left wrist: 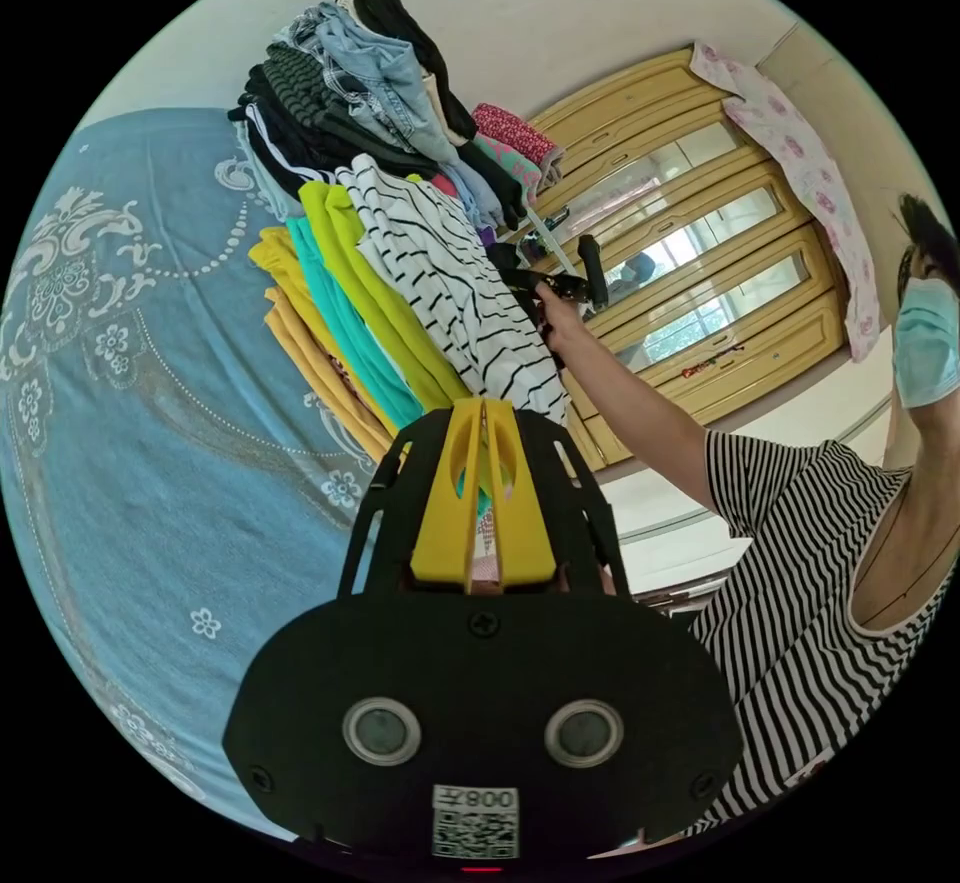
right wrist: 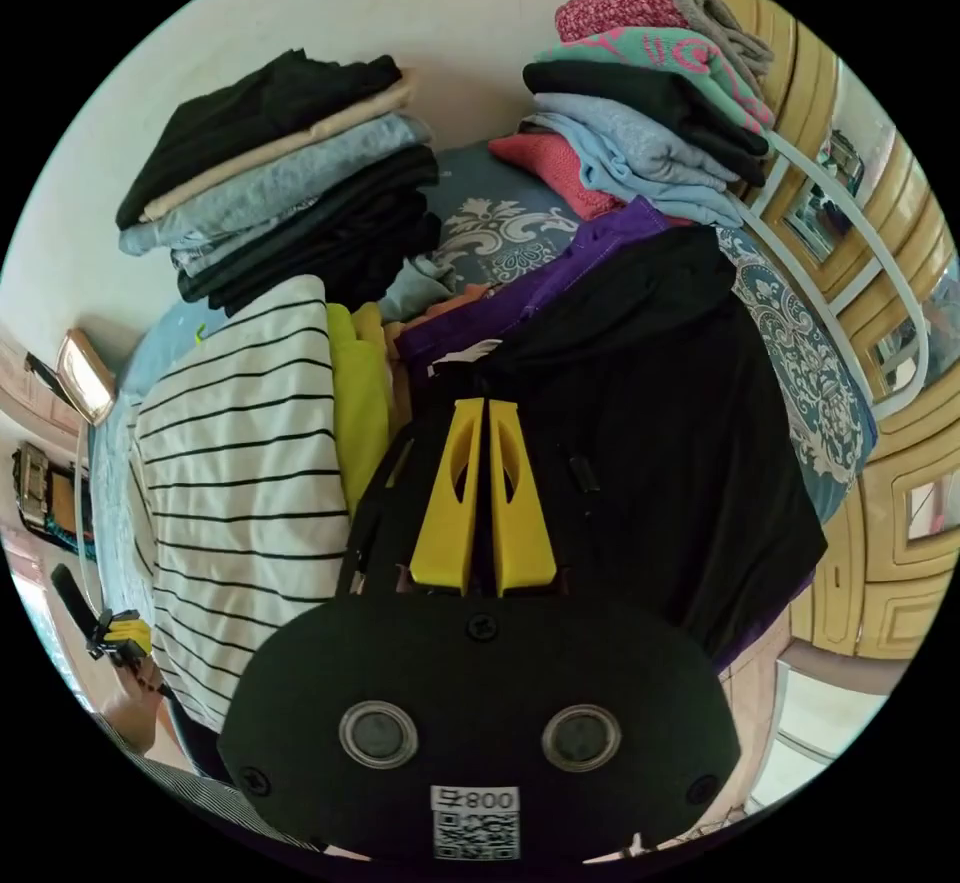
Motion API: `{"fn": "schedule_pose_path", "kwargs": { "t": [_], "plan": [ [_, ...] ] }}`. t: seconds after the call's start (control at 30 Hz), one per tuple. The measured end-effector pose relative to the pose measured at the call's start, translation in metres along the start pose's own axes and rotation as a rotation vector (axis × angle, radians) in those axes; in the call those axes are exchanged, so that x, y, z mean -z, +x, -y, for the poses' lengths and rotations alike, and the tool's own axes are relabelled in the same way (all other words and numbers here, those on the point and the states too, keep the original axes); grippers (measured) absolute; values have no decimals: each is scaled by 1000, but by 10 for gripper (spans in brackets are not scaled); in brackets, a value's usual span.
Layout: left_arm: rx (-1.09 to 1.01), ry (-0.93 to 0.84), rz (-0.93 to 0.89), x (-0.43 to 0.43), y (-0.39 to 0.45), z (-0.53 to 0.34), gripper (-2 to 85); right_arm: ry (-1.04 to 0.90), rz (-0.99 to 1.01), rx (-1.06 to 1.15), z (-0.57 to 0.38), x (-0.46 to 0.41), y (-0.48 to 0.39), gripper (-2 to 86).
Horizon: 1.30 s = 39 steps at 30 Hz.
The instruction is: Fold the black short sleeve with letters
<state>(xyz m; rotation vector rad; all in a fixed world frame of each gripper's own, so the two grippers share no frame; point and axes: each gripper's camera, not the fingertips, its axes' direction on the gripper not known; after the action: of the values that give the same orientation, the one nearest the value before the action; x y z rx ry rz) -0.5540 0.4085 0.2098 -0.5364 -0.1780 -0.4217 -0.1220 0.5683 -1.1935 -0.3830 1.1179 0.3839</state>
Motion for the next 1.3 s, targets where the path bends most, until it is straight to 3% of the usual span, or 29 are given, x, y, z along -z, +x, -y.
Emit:
{"fn": "schedule_pose_path", "kwargs": {
  "t": [0.33,0.63,0.97,1.3],
  "plan": [
    [13,25,-31,69,65,-6,2,261,318,-123,21,125,65,3],
    [13,51,-66,149,149,-27,2,520,436,-96,54,301,73,3],
    [-18,163,-35,283,266,-74,2,706,525,164,112,519,-52,3],
    [-103,355,-16,418,380,-120,15,859,694,453,109,716,-196,3]
  ]
}}
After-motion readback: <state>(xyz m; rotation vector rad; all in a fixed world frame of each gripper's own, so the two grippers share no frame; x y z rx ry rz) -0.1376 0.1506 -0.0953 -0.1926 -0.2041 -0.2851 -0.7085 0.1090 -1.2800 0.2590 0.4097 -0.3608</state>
